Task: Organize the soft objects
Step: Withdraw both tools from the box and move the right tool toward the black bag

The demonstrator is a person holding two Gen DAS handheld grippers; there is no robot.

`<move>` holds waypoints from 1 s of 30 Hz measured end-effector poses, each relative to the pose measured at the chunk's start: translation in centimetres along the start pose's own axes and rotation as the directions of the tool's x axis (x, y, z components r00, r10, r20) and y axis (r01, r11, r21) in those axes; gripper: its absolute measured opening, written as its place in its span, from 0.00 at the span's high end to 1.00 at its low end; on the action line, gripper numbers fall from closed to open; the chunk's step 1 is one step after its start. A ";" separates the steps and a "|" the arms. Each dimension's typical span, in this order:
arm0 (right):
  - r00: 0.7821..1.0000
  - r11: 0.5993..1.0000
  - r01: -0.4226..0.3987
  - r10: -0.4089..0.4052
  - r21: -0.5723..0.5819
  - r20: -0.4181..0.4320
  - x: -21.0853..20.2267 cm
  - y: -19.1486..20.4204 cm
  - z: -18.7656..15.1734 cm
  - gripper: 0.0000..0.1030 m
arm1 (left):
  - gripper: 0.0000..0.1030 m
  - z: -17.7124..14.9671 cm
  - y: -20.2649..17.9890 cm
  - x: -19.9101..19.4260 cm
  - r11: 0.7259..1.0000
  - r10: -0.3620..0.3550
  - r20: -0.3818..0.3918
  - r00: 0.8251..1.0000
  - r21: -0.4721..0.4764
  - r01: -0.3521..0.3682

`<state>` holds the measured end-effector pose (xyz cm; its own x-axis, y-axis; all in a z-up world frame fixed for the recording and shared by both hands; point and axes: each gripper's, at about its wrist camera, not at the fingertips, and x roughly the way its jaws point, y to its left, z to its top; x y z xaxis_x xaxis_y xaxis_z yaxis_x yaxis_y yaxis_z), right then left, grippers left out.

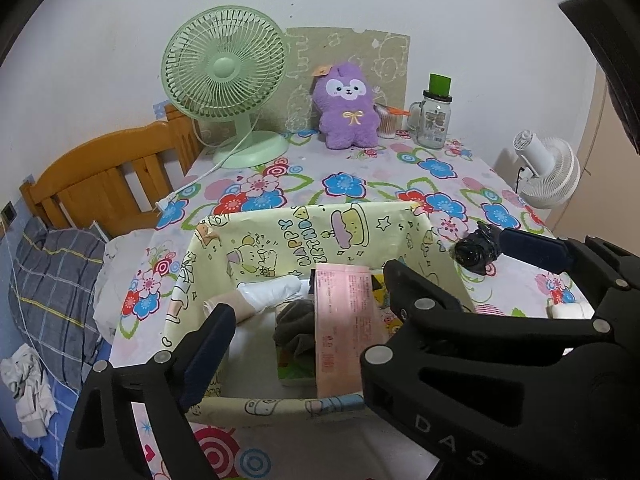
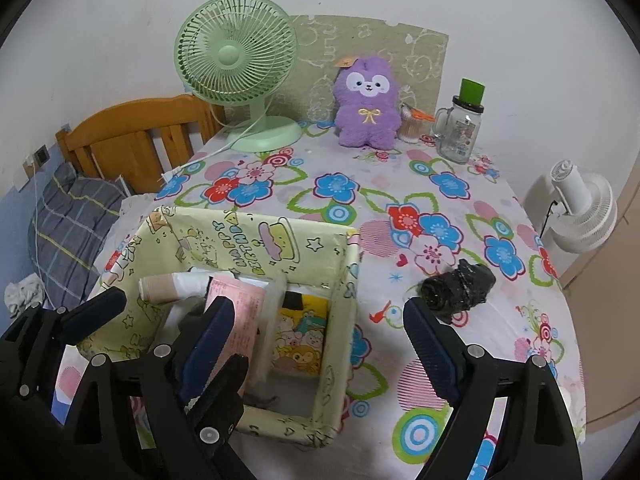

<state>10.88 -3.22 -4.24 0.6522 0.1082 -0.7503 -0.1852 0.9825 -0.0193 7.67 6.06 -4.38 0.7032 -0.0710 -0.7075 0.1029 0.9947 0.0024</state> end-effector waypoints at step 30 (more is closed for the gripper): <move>0.997 0.999 0.037 -0.039 0.023 0.063 -3.8 -5.7 -0.9 0.08 | 0.03 0.6 -5.5 -2.3 0.999 -0.036 0.049 0.998 0.034 0.034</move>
<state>8.82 -9.38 -1.87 0.7037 0.0795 -0.7060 -0.1438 0.9891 -0.0319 5.91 0.76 -2.40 0.7325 -0.1104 -0.6717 0.1510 0.9885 0.0022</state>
